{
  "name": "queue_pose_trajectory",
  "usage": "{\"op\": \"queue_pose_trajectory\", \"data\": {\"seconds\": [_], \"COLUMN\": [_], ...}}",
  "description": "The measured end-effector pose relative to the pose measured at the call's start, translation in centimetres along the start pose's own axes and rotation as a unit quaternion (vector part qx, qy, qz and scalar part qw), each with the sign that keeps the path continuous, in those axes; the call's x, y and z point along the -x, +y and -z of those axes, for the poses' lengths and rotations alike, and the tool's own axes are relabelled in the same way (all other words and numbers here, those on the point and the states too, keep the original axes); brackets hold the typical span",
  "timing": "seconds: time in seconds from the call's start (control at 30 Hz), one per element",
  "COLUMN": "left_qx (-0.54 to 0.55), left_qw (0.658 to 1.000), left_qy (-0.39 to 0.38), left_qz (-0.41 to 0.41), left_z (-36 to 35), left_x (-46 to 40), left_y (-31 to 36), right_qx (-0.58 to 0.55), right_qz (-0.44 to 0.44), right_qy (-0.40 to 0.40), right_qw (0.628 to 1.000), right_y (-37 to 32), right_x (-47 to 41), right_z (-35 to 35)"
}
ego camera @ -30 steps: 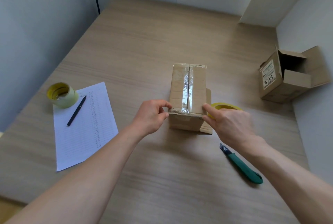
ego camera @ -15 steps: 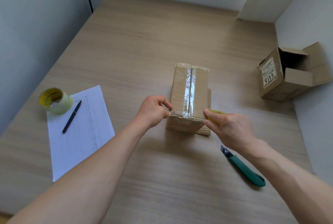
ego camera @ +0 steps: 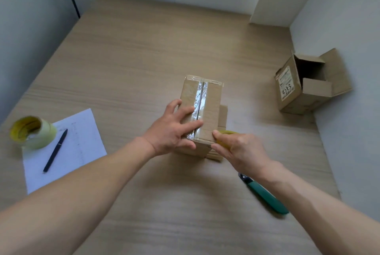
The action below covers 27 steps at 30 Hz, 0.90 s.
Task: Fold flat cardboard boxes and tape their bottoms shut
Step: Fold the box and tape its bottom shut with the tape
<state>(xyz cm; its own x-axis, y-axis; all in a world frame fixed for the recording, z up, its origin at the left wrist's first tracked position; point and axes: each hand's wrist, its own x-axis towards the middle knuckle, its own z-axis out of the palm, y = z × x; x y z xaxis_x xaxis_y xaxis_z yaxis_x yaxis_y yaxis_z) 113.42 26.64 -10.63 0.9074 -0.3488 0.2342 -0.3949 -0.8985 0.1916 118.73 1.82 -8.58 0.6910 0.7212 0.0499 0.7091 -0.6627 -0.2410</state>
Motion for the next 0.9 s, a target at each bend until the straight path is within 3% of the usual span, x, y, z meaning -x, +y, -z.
{"op": "queue_pose_trajectory", "data": {"seconds": [0.2, 0.3, 0.37, 0.43, 0.5, 0.6, 0.8, 0.83, 0.9], "left_qx": [-0.009, 0.09, 0.219, 0.351, 0.416, 0.453, 0.404, 0.372, 0.175], "left_qw": [0.996, 0.992, 0.954, 0.883, 0.839, 0.814, 0.827, 0.846, 0.931], "left_qy": [-0.085, -0.017, 0.098, 0.183, 0.191, 0.18, 0.188, 0.177, 0.108], "left_qz": [-0.029, 0.083, 0.182, 0.254, 0.293, 0.318, 0.343, 0.34, 0.301], "left_z": [1.5, 0.5, -1.1, -2.3, -2.8, -2.3, -1.3, -1.0, -0.4], "left_x": [0.2, 0.2, 0.2, 0.0, -0.5, -0.5, 2.5, 3.2, 3.6], "left_y": [-3.0, -1.0, 1.2, 2.6, 2.9, 3.2, 7.0, 7.5, 7.9], "right_qx": [0.019, 0.014, 0.001, -0.006, -0.015, -0.04, -0.032, -0.034, -0.037], "right_qz": [0.01, 0.002, -0.007, -0.007, -0.013, -0.013, 0.037, 0.054, 0.07], "right_qy": [0.033, 0.05, 0.051, 0.048, 0.039, 0.028, 0.025, 0.032, 0.043], "right_qw": [0.999, 0.999, 0.999, 0.999, 0.999, 0.999, 0.999, 0.997, 0.996], "right_y": [0.0, -0.1, -0.2, -0.1, 0.2, 0.2, 0.0, -0.1, -0.2], "right_x": [-0.1, 0.2, 0.3, 0.3, 0.0, 0.1, 1.8, 2.2, 2.5], "right_z": [-0.3, -0.5, -0.6, -0.7, -0.5, -0.2, 0.4, 0.4, 0.2]}}
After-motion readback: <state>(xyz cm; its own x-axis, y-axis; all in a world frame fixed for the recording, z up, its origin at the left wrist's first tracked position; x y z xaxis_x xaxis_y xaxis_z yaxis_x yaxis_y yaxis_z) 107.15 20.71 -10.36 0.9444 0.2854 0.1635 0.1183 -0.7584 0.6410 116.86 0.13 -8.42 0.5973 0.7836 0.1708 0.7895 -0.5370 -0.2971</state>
